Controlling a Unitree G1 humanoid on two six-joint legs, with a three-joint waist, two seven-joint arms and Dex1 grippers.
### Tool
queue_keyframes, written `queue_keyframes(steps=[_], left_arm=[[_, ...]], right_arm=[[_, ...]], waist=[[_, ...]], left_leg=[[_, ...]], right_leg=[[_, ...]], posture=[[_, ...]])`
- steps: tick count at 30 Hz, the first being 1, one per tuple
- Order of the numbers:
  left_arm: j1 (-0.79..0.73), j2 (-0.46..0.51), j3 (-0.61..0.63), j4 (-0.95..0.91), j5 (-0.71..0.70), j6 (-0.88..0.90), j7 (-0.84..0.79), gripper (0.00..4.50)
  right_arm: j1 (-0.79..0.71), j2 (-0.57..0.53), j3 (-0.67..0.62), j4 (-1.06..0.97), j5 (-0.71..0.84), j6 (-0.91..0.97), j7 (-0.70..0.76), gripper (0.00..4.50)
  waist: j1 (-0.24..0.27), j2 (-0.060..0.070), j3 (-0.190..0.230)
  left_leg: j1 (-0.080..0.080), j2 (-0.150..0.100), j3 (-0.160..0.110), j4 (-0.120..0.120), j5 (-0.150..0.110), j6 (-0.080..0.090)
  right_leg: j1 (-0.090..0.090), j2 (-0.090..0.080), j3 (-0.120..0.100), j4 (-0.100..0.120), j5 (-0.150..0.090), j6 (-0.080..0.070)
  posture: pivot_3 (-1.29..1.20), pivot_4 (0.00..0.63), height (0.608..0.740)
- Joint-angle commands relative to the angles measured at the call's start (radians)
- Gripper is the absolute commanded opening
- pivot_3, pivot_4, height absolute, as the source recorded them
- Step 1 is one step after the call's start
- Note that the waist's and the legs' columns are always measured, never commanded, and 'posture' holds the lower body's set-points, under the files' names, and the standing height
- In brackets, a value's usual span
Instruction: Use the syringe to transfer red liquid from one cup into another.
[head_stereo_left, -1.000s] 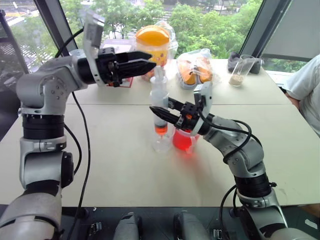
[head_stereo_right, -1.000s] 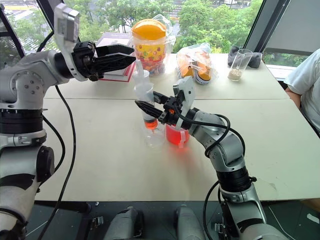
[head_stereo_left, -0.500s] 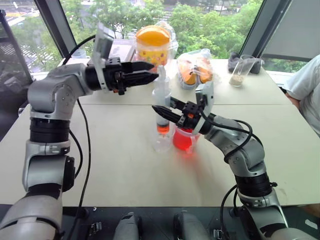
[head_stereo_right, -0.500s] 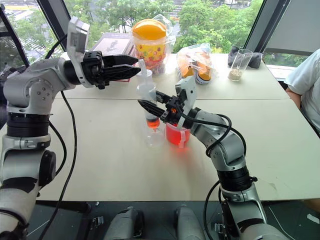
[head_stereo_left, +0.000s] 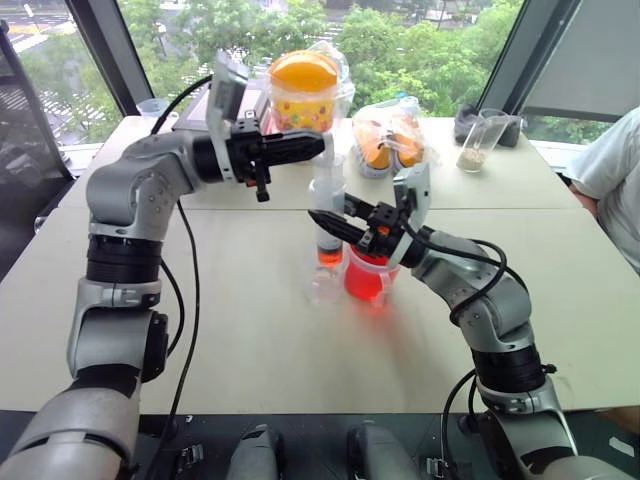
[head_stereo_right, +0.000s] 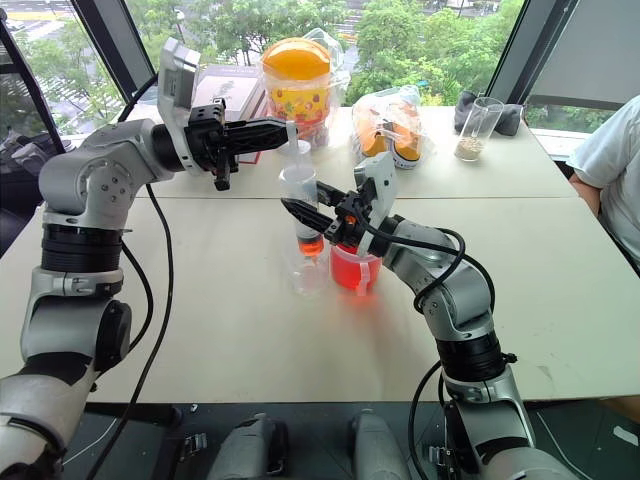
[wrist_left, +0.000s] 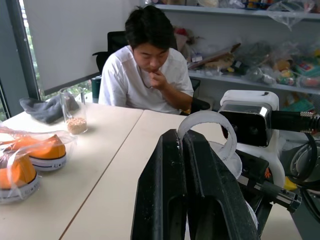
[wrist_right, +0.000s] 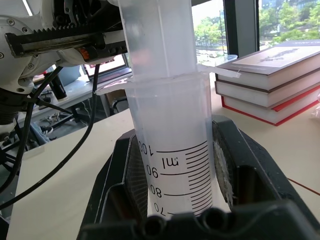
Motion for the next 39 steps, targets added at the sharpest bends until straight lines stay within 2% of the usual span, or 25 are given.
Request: queue_keyframes(steps=[1, 25, 32, 36, 39], left_arm=[[0.000, 0.004, -0.040, -0.040, 0.009, 0.010, -0.031, 0.02], [0.122, 0.010, -0.103, -0.145, 0.050, -0.011, -0.049, 0.02], [0.104, 0.012, -0.084, -0.132, 0.038, 0.001, -0.032, 0.02], [0.072, 0.027, -0.057, -0.109, 0.023, 0.023, -0.030, 1.25], [0.058, 0.042, -0.035, -0.101, 0.019, 0.023, -0.031, 2.76]], right_arm=[[-0.048, 0.013, -0.013, -0.050, 0.016, -0.017, 0.003, 1.44], [-0.152, 0.010, -0.080, -0.086, 0.060, 0.045, -0.019, 1.44], [-0.150, 0.008, -0.080, -0.084, 0.070, 0.053, -0.020, 1.44], [-0.127, 0.014, -0.065, -0.079, 0.065, 0.053, -0.017, 1.44], [-0.110, 0.018, -0.059, -0.069, 0.062, 0.049, -0.013, 1.44]], waist=[[0.000, 0.000, 0.000], [0.001, 0.000, 0.000], [0.000, 0.000, 0.000], [0.001, 0.000, 0.000], [-0.001, 0.000, 0.000]], left_leg=[[0.000, 0.000, 0.000, 0.000, 0.000, 0.000], [0.000, 0.000, 0.000, 0.000, 0.000, 0.000], [0.000, 0.000, 0.000, 0.000, 0.000, 0.000], [0.000, 0.000, 0.000, 0.000, 0.000, 0.000], [0.000, 0.000, 0.000, 0.000, 0.000, 0.000]], right_leg=[[0.000, 0.000, 0.000, 0.000, 0.000, 0.000], [0.000, 0.000, 0.000, 0.000, 0.000, 0.000], [0.000, 0.000, 0.000, 0.000, 0.000, 0.000], [0.000, 0.000, 0.000, 0.000, 0.000, 0.000], [0.000, 0.000, 0.000, 0.000, 0.000, 0.000]], posture=[[0.00, 0.150, 0.740], [0.00, 0.150, 0.740], [0.00, 0.150, 0.740], [0.00, 0.150, 0.740], [0.00, 0.150, 0.740]])
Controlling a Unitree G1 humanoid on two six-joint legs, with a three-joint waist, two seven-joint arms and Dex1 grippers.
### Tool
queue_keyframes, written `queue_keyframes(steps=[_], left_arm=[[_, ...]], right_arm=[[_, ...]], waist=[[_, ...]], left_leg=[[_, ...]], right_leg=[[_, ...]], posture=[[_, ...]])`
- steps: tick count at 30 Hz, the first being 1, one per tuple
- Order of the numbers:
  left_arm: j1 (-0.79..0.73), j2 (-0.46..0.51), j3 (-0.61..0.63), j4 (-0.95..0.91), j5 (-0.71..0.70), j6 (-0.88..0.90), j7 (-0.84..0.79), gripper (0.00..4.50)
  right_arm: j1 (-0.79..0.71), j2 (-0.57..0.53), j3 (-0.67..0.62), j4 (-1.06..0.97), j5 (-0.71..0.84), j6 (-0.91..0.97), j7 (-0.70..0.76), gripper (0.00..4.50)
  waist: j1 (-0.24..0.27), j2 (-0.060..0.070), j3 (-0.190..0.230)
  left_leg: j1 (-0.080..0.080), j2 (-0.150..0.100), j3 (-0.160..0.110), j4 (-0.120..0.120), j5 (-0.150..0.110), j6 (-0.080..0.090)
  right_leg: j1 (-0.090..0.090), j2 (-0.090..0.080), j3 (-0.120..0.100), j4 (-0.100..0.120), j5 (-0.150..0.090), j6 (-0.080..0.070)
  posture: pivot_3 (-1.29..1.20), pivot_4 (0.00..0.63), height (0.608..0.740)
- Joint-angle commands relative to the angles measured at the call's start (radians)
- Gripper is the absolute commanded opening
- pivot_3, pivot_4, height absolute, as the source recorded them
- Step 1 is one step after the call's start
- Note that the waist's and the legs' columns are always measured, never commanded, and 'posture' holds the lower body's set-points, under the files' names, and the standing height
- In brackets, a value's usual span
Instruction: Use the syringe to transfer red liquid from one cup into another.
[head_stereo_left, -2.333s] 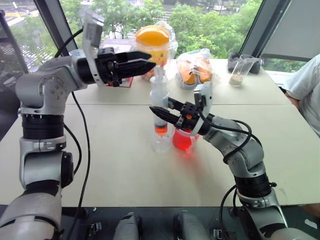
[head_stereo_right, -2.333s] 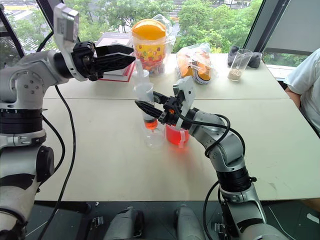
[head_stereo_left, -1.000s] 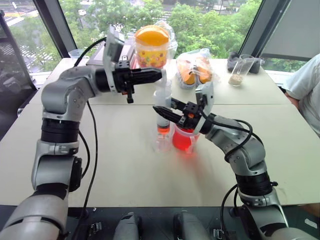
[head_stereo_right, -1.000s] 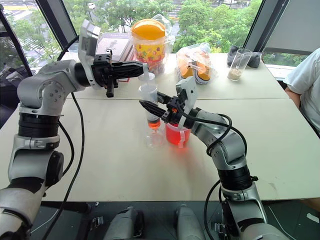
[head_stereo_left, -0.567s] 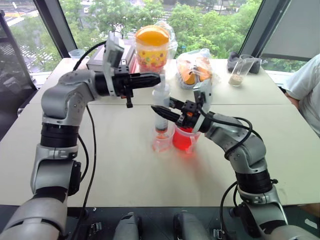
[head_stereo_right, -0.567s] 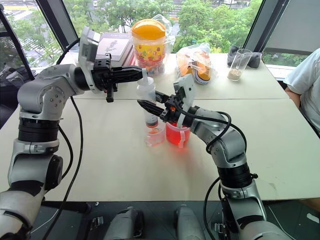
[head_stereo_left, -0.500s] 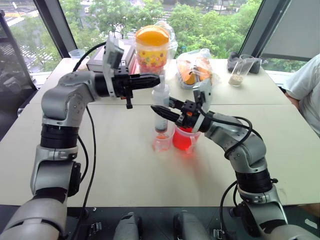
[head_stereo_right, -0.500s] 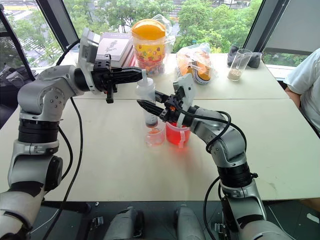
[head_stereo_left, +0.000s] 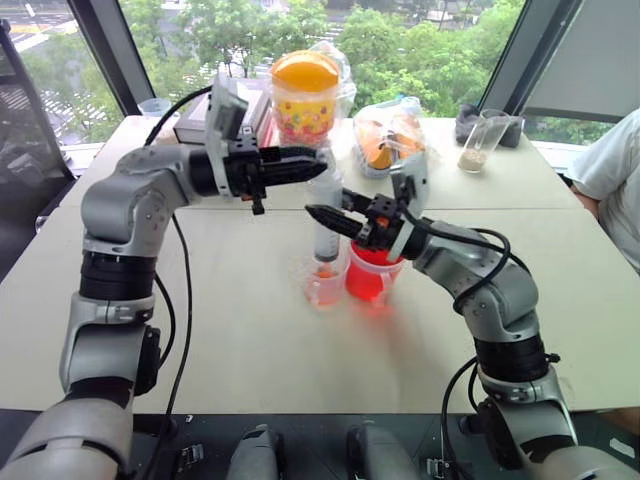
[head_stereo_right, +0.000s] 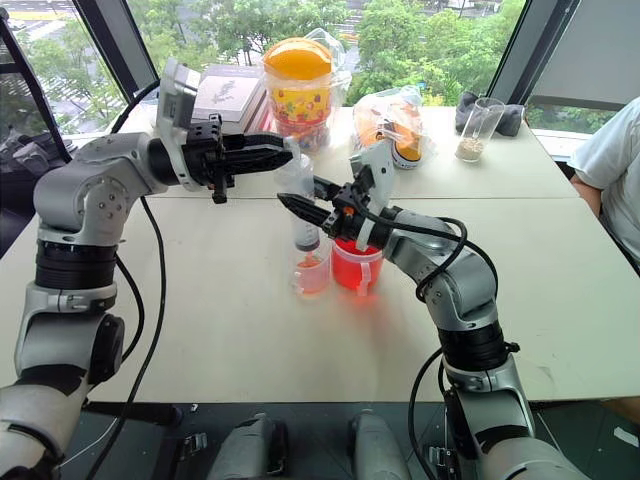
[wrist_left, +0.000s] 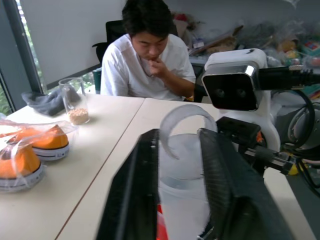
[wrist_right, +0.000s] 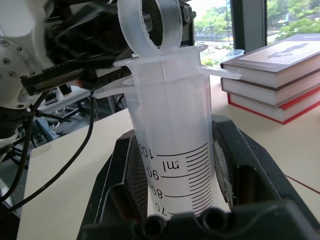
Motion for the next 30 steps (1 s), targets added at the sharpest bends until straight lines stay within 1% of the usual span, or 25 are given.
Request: queue_keyframes(steps=[1, 2, 3, 4, 7, 13, 17, 20, 23, 24, 27, 30], left_arm=[[-0.018, 0.010, -0.007, 0.001, -0.010, 0.019, -0.017, 3.22], [-0.023, 0.017, 0.002, 0.002, -0.016, 0.024, -0.017, 3.78], [-0.026, 0.024, 0.010, 0.000, -0.021, 0.030, -0.017, 4.24], [-0.033, 0.039, 0.037, 0.004, -0.038, 0.050, -0.007, 4.45], [-0.043, 0.075, 0.087, 0.022, -0.058, 0.078, 0.017, 4.45], [0.020, 0.141, 0.105, -0.007, -0.059, 0.074, 0.005, 4.45], [0.064, 0.162, 0.104, -0.039, -0.066, 0.078, 0.000, 4.45], [0.104, 0.163, 0.095, -0.061, -0.061, 0.069, 0.002, 4.45], [0.130, 0.149, 0.090, -0.074, -0.060, 0.061, 0.014, 4.45], [0.134, 0.147, 0.090, -0.078, -0.061, 0.060, 0.017, 4.45], [0.167, 0.132, 0.088, -0.117, -0.074, 0.066, 0.027, 4.45], [0.191, 0.125, 0.089, -0.143, -0.078, 0.069, 0.034, 4.45]], right_arm=[[-0.039, 0.019, -0.031, -0.056, 0.025, -0.050, 0.005, 1.44], [-0.034, 0.019, -0.030, -0.051, 0.024, -0.051, 0.007, 1.44], [-0.030, 0.020, -0.029, -0.051, 0.024, -0.051, 0.006, 1.44], [-0.024, 0.020, -0.028, -0.050, 0.025, -0.049, 0.007, 1.44], [-0.015, 0.019, -0.027, -0.046, 0.027, -0.047, 0.008, 1.44], [-0.016, 0.010, -0.028, -0.054, 0.039, -0.033, 0.013, 1.44], [-0.039, 0.002, -0.047, -0.061, 0.069, 0.006, 0.008, 1.44], [-0.126, 0.005, -0.131, -0.066, 0.216, 0.128, -0.035, 1.44], [-0.225, -0.044, -0.182, -0.024, 0.272, 0.235, -0.080, 1.44], [-0.240, -0.053, -0.189, -0.016, 0.280, 0.254, -0.090, 1.44], [-0.423, -0.167, -0.262, 0.165, 0.245, 0.397, -0.200, 1.44], [-0.550, -0.267, -0.263, 0.335, 0.178, 0.531, -0.281, 1.44]], waist=[[0.001, 0.000, 0.000], [0.001, 0.000, 0.000], [0.000, 0.000, 0.000], [0.000, 0.000, 0.000], [0.000, 0.000, 0.000], [0.000, 0.000, 0.000], [0.002, 0.000, 0.000], [0.002, 0.000, 0.000], [0.002, 0.000, 0.000], [0.002, 0.000, 0.000], [0.003, 0.000, 0.000], [0.006, 0.000, 0.000]], left_leg=[[0.000, 0.000, 0.000, 0.000, 0.000, 0.000], [0.000, 0.000, 0.000, 0.000, 0.000, 0.000], [0.000, 0.000, 0.000, 0.000, 0.000, 0.000], [0.000, 0.000, 0.000, 0.000, 0.000, 0.000], [0.000, 0.000, 0.000, 0.000, 0.000, 0.000], [0.000, 0.000, 0.000, 0.000, 0.000, 0.000], [0.000, 0.000, 0.000, 0.000, 0.000, 0.000], [0.000, 0.000, 0.000, 0.000, 0.000, 0.000], [0.000, 0.000, 0.000, 0.000, 0.000, 0.000], [0.000, 0.000, 0.000, 0.000, 0.000, 0.000], [0.000, 0.000, 0.001, 0.000, 0.000, 0.000], [-0.001, 0.000, 0.002, 0.000, 0.000, 0.000]], right_leg=[[0.000, 0.000, 0.000, 0.000, 0.000, 0.000], [0.000, 0.000, 0.000, 0.000, 0.000, 0.000], [0.000, 0.000, 0.000, 0.000, 0.000, 0.000], [0.000, 0.000, 0.000, 0.000, 0.000, 0.000], [0.000, 0.000, 0.000, 0.000, 0.000, 0.000], [0.000, 0.000, 0.000, 0.000, 0.000, 0.000], [0.000, 0.000, 0.000, 0.000, 0.000, 0.000], [0.000, 0.000, 0.000, 0.000, 0.000, 0.000], [0.000, 0.000, 0.000, 0.000, 0.000, 0.000], [0.000, 0.000, 0.000, 0.000, 0.000, 0.000], [0.000, -0.001, 0.000, 0.000, 0.000, 0.000], [-0.001, -0.002, 0.001, 0.000, 0.000, -0.001]], posture=[[0.00, 0.150, 0.740], [0.00, 0.150, 0.740], [0.00, 0.150, 0.740], [0.00, 0.150, 0.740], [0.00, 0.150, 0.740], [0.00, 0.150, 0.740], [0.00, 0.150, 0.740], [0.00, 0.150, 0.740], [0.00, 0.150, 0.740], [0.00, 0.150, 0.740], [0.00, 0.150, 0.740], [0.00, 0.150, 0.740]])
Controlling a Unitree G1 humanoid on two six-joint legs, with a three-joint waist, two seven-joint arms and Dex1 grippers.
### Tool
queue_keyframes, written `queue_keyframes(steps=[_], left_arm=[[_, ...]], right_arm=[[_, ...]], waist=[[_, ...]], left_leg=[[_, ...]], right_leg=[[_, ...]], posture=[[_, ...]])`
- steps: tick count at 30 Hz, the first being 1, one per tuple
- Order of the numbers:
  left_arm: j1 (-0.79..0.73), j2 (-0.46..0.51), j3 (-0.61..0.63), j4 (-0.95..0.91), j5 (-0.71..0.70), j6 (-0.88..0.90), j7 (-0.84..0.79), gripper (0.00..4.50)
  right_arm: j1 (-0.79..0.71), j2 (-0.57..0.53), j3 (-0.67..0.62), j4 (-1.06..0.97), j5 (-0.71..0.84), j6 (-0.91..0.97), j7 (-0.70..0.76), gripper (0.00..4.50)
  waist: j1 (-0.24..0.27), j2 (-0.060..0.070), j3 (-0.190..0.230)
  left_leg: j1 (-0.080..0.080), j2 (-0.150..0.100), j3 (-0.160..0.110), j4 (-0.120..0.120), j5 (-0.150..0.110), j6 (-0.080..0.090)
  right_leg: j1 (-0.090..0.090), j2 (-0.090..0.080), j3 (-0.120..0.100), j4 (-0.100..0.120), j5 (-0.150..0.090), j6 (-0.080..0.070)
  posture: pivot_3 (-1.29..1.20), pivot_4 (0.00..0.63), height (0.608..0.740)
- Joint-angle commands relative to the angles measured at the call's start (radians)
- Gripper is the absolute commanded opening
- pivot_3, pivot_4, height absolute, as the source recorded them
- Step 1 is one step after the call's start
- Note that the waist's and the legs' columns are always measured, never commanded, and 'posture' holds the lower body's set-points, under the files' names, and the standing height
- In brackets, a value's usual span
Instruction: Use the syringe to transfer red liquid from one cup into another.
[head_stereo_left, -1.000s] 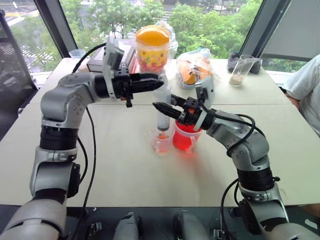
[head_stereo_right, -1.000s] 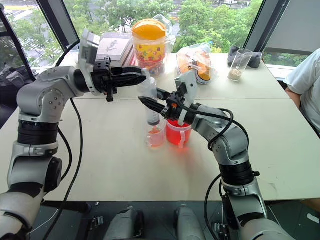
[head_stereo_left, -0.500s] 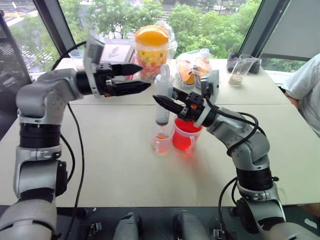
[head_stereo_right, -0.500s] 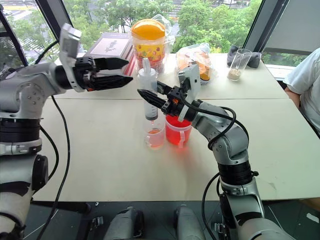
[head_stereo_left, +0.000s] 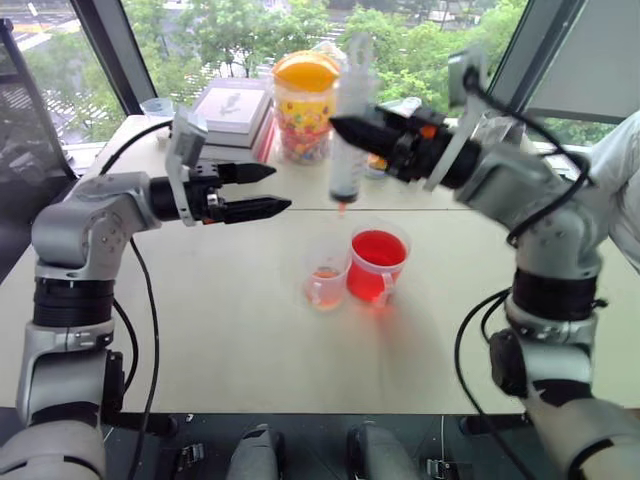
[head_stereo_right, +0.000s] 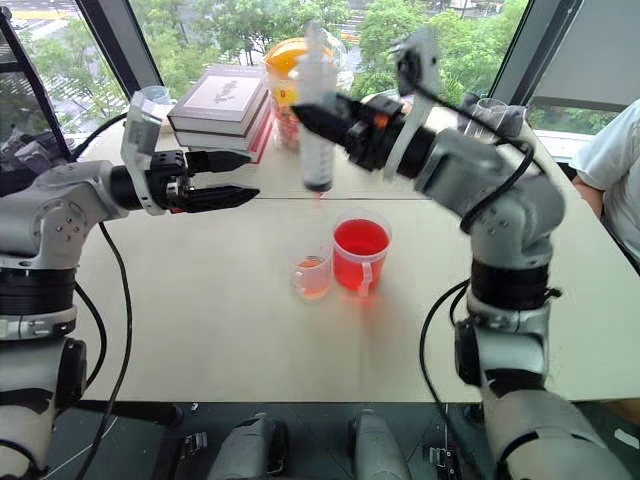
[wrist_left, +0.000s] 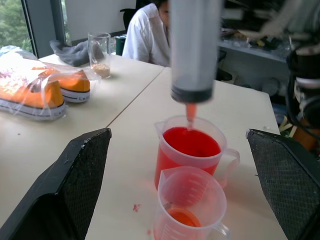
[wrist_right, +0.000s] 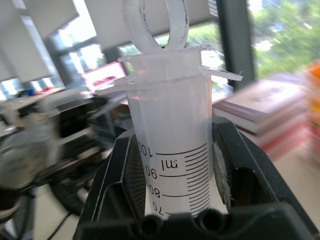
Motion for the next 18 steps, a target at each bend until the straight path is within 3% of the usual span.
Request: queue_keyframes(steps=[1, 5, 10, 18], left_arm=[[0.014, 0.001, 0.016, -0.057, -0.024, -0.008, 0.012, 4.45], [0.039, -0.002, 0.018, -0.078, -0.034, -0.007, 0.023, 4.45], [0.063, -0.009, 0.011, -0.103, -0.038, -0.010, 0.033, 4.45], [0.082, -0.002, 0.025, -0.144, -0.068, 0.024, 0.055, 4.45]], right_arm=[[-0.124, -0.104, -0.036, 0.152, -0.078, 0.141, -0.092, 1.44], [-0.183, -0.220, 0.077, 0.296, -0.169, 0.296, -0.070, 1.44], [-0.129, -0.306, 0.239, 0.378, -0.228, 0.376, 0.048, 1.44], [-0.019, -0.293, 0.384, 0.558, -0.330, 0.362, 0.170, 1.44]], waist=[[0.001, 0.000, 0.000], [-0.002, 0.000, 0.000], [-0.007, 0.000, 0.000], [-0.005, 0.000, 0.000]], left_leg=[[0.000, 0.000, 0.000, 0.000, 0.000, 0.000], [0.000, 0.000, 0.000, -0.002, 0.000, 0.000], [0.000, 0.000, 0.000, -0.003, 0.000, 0.000], [0.000, 0.000, 0.000, -0.002, 0.000, 0.000]], right_leg=[[0.000, 0.000, 0.000, -0.001, -0.001, -0.002], [0.000, 0.000, 0.000, -0.003, -0.001, -0.001], [-0.001, 0.001, 0.001, -0.002, -0.001, -0.001], [-0.001, 0.001, 0.002, -0.002, 0.000, 0.000]], posture=[[0.00, 0.150, 0.740], [0.00, 0.150, 0.740], [0.00, 0.150, 0.740], [0.00, 0.150, 0.740]])
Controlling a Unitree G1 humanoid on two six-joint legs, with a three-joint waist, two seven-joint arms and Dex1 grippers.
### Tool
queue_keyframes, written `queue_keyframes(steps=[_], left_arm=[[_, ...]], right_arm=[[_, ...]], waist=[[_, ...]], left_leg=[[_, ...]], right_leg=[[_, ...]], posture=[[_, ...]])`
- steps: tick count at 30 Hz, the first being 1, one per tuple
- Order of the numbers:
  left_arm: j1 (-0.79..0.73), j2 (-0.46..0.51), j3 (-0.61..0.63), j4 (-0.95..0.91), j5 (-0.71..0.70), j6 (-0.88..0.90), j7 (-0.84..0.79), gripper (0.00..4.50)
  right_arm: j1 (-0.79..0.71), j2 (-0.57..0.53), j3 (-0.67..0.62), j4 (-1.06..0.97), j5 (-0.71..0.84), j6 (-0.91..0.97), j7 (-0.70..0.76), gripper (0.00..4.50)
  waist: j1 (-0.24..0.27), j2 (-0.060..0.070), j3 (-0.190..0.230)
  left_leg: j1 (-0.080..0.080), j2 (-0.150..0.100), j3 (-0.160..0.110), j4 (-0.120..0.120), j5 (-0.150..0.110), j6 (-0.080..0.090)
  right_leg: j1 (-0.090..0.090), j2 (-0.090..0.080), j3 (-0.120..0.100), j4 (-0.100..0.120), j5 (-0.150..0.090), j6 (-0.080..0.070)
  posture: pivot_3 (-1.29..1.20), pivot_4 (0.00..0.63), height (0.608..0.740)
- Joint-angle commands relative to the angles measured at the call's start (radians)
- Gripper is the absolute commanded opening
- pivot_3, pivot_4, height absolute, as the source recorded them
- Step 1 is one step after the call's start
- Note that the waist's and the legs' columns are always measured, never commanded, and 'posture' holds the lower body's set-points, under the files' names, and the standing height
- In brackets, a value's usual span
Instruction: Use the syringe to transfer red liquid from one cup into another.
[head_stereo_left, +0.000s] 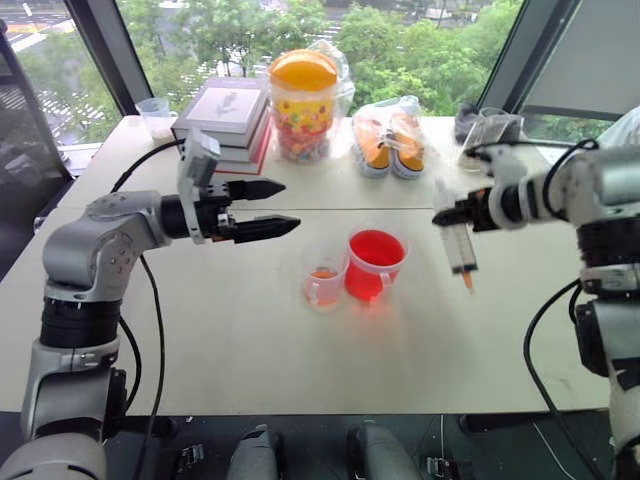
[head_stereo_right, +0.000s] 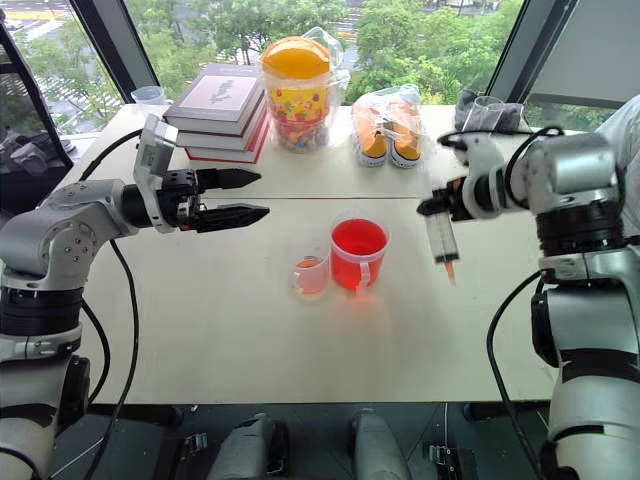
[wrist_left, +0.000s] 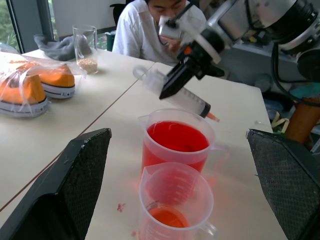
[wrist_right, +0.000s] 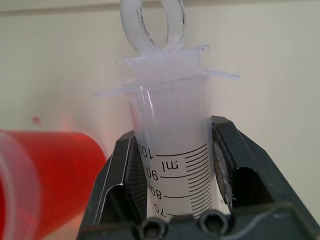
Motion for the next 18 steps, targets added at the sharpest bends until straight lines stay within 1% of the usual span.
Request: queue_keyframes(steps=[1, 3, 6, 9, 13, 18], left_arm=[[0.004, 0.014, 0.027, -0.045, -0.037, 0.018, 0.010, 4.45], [0.018, 0.027, 0.027, -0.059, -0.048, 0.027, 0.003, 4.45], [0.026, 0.041, 0.021, -0.075, -0.062, 0.033, -0.014, 4.45], [0.028, 0.055, 0.013, -0.089, -0.072, 0.026, -0.043, 4.45], [0.014, 0.112, -0.040, -0.087, -0.036, -0.012, -0.136, 4.45], [0.008, 0.133, -0.091, -0.068, 0.006, -0.058, -0.187, 4.45]], right_arm=[[-0.002, -0.001, 0.041, 0.030, -0.049, -0.021, 0.050, 1.44], [0.004, 0.004, 0.091, 0.063, -0.088, -0.037, 0.072, 1.44], [0.001, 0.016, 0.127, 0.108, -0.131, -0.059, 0.102, 1.44], [-0.005, 0.029, 0.142, 0.149, -0.166, -0.084, 0.129, 1.44], [-0.010, 0.058, 0.150, 0.194, -0.208, -0.098, 0.150, 1.44], [-0.009, 0.076, 0.148, 0.211, -0.246, -0.101, 0.168, 1.44]], waist=[[-0.001, 0.000, 0.000], [-0.002, 0.000, 0.000], [-0.002, 0.000, 0.000], [-0.001, 0.000, 0.000], [-0.001, 0.000, 0.000], [0.000, 0.000, 0.000]], left_leg=[[0.000, 0.000, 0.000, 0.000, 0.000, 0.000], [0.000, 0.000, 0.000, 0.000, 0.000, 0.000], [0.000, 0.000, 0.000, 0.000, 0.000, 0.000], [0.000, 0.000, 0.000, 0.000, 0.000, 0.000], [0.000, 0.000, 0.000, 0.000, 0.000, 0.000], [0.000, 0.000, 0.000, 0.000, 0.000, 0.000]], right_leg=[[0.000, 0.000, 0.000, 0.000, 0.000, 0.000], [0.000, 0.001, 0.000, 0.000, 0.000, 0.000], [0.000, 0.001, 0.000, 0.000, 0.000, 0.000], [0.000, 0.001, 0.000, 0.000, 0.000, 0.000], [0.000, 0.001, 0.000, 0.000, 0.000, 0.000], [0.000, 0.001, 0.000, 0.000, 0.000, 0.000]], posture=[[0.00, 0.150, 0.740], [0.00, 0.150, 0.740], [0.00, 0.150, 0.740], [0.00, 0.150, 0.740], [0.00, 0.150, 0.740], [0.00, 0.150, 0.740]])
